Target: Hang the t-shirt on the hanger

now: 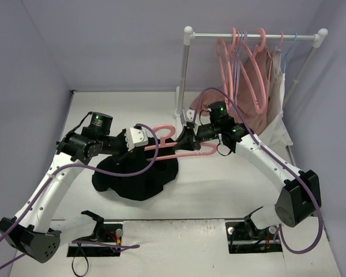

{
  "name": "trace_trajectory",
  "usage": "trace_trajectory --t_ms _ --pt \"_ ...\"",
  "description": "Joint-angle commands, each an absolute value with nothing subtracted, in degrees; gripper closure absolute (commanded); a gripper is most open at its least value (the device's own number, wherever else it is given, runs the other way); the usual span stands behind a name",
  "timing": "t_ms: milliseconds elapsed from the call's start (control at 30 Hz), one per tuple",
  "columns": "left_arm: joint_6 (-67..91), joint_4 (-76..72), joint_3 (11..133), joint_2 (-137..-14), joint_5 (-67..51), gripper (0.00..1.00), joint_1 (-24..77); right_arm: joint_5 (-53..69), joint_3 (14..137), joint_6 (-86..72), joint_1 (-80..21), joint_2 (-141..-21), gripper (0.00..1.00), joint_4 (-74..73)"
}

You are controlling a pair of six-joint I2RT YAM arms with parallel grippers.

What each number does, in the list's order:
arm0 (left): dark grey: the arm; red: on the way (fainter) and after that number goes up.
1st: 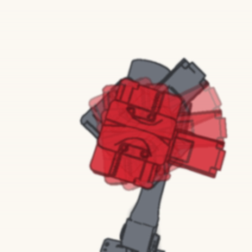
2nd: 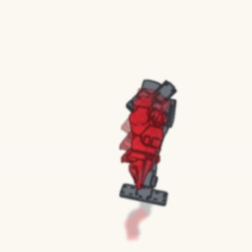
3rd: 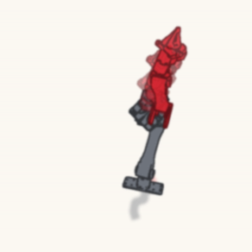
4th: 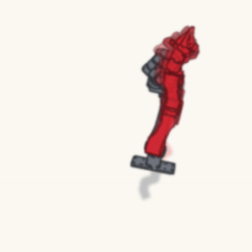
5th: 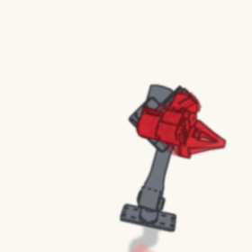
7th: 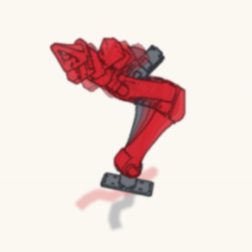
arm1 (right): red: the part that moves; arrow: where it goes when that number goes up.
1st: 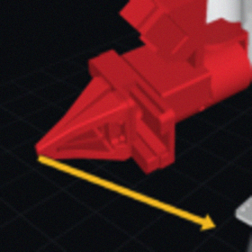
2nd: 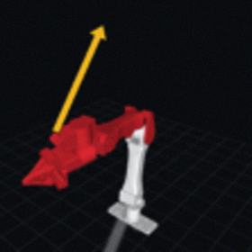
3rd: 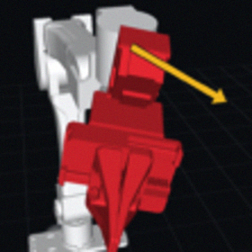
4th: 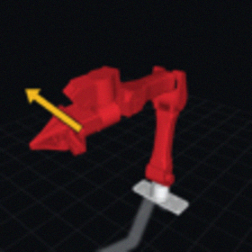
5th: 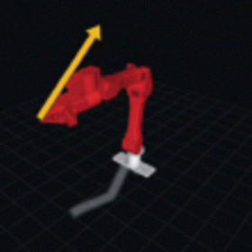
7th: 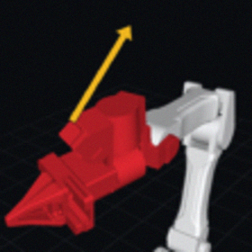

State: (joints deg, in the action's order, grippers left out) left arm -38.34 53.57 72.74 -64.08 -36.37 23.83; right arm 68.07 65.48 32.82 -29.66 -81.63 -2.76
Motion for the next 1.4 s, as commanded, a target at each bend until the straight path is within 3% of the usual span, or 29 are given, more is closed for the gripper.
trace_trajectory --t_ms 0,300,833,967,1100,1200,1233,1300,1367 --pt "-37.18 48.73 76.41 -65.86 -45.85 0.94 24.52 73.21 69.78 31.64 -31.23 -81.86 1.0 2.64" --pt "-36.83 48.78 77.2 -66.81 -45.67 0.84 24.52 72.86 70.68 31.47 -32.01 -82.63 1.0 2.81" --pt "-36.65 48.78 78.73 -67.66 -49.75 0.82 24.52 71.86 74.0 30.92 -34.12 -85.02 1.0 2.74" --pt "-36.47 48.78 78.49 -67.59 -50.41 0.83 24.52 71.29 74.08 30.67 -34.52 -85.68 1.0 2.8" --pt "-36.05 48.78 78.5 -67.78 -51.02 1.0 24.52 71.12 74.28 30.6 -35.23 -86.88 1.0 2.72" --pt "-35.13 48.78 77.54 -66.52 -48.01 1.0 24.52 69.89 73.54 30.12 -35.12 -86.89 0.99 2.77" --pt "-34.65 48.74 77.07 -65.91 -46.33 1.0 24.52 68.96 73.15 29.77 -35.03 -86.56 0.95 2.77" --pt "-32.91 46.79 74.87 -63.61 -41.53 1.0 24.52 66.38 72.1 27.89 -34.38 -85.73 0.64 2.79" --pt "-30.61 42.35 71.86 -60.93 -37.53 1.0 24.52 61.12 71.01 25.48 -33.98 -84.55 0.39 2.72"
